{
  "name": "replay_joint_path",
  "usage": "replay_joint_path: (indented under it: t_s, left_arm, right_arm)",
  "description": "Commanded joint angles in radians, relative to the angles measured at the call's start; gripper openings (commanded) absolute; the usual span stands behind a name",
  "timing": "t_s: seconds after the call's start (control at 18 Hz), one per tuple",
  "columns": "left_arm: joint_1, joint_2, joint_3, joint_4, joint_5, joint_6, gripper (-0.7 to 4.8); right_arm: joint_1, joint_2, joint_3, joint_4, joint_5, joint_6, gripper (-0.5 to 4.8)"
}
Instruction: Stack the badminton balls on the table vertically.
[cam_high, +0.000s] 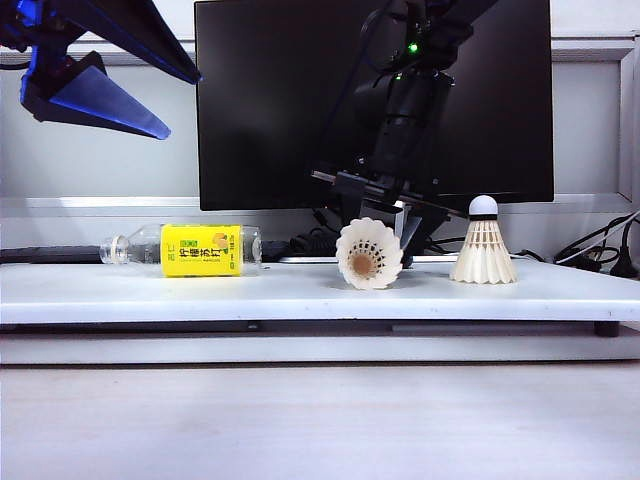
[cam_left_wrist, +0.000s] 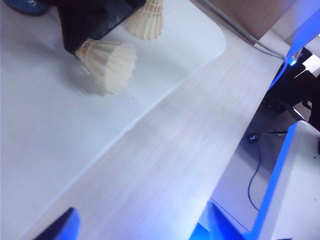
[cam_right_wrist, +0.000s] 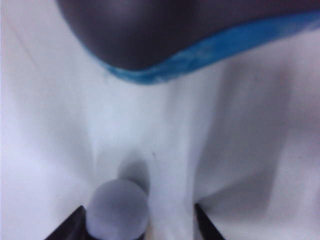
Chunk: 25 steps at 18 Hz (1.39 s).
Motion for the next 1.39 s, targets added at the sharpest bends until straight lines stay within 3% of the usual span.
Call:
replay_joint_path:
  t_s: [0.06, 0.45, 0.95, 1.39]
  left_arm:
    - [0.0, -0.003, 0.003, 0.005, 0.004, 0.001, 3.41]
    - [0.0, -0.003, 0.003, 0.0, 0.004, 0.004, 3.41]
    - [0.0, -0.003, 0.003, -0.006, 0.004, 0.005, 3.41]
    - [0.0, -0.003, 0.003, -0.005, 0.003, 0.005, 3.41]
  right_arm:
    - [0.011, 0.007, 0.005, 0.01, 0.015, -0.006, 2.66]
    - [0.012, 0.012, 0.005, 0.022, 0.015, -0.021, 1.6]
    - [0.012, 0.011, 0.029, 0.056, 0.004, -0.038, 1.42]
    - [0.013, 0.005, 0.391, 0.023, 0.069, -0.169, 1.42]
